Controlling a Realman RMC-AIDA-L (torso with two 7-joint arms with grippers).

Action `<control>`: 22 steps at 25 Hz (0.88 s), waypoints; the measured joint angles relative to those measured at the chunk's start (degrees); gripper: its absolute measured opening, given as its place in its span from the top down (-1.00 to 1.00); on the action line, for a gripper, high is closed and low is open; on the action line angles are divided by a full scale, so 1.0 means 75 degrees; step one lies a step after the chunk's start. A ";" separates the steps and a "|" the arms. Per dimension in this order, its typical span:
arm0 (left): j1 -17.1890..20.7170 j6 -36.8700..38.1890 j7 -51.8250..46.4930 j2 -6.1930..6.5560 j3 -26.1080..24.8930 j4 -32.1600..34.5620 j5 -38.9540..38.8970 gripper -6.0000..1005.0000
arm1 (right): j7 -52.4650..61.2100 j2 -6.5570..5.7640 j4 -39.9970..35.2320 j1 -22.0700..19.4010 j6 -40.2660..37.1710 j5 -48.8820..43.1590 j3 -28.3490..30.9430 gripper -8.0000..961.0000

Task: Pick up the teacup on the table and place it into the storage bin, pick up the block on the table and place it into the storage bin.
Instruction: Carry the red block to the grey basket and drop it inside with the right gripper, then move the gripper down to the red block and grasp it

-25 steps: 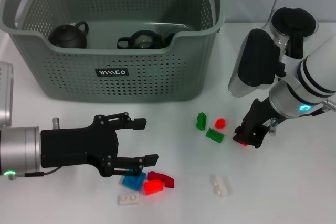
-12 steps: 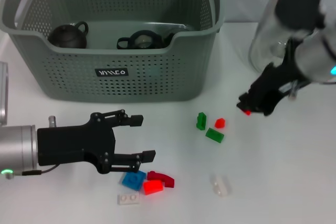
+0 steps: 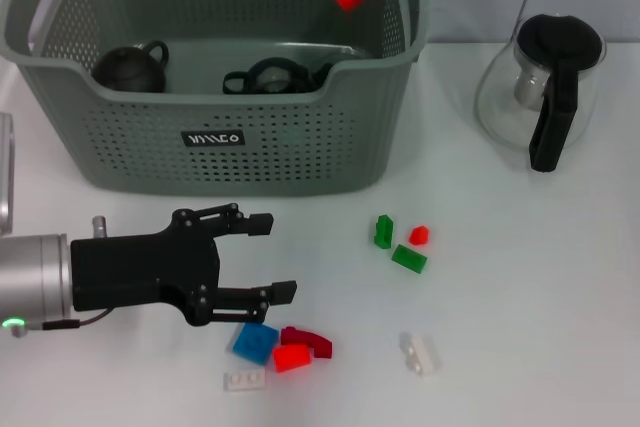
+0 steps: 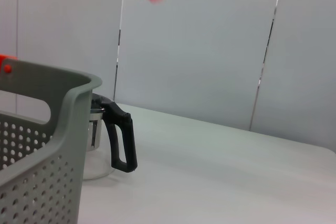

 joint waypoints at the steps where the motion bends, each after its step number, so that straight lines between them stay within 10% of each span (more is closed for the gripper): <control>1: -0.0006 -0.0001 0.0000 0.0001 -0.0002 0.0012 0.0000 -0.69 | -0.0022 -0.0022 0.0125 0.0141 0.0191 -0.0002 0.0018 0.65; 11: -0.0037 -0.0041 0.0005 0.0004 0.0001 0.0037 -0.0009 -0.69 | -0.1153 -0.0470 0.3247 0.1054 0.3260 -0.0241 -0.0408 0.61; 22: -0.0039 -0.0016 0.0010 0.0011 0.0001 0.0054 -0.0012 -0.69 | -0.1888 -0.0137 0.1638 -0.0041 0.2364 0.0257 -0.0462 0.16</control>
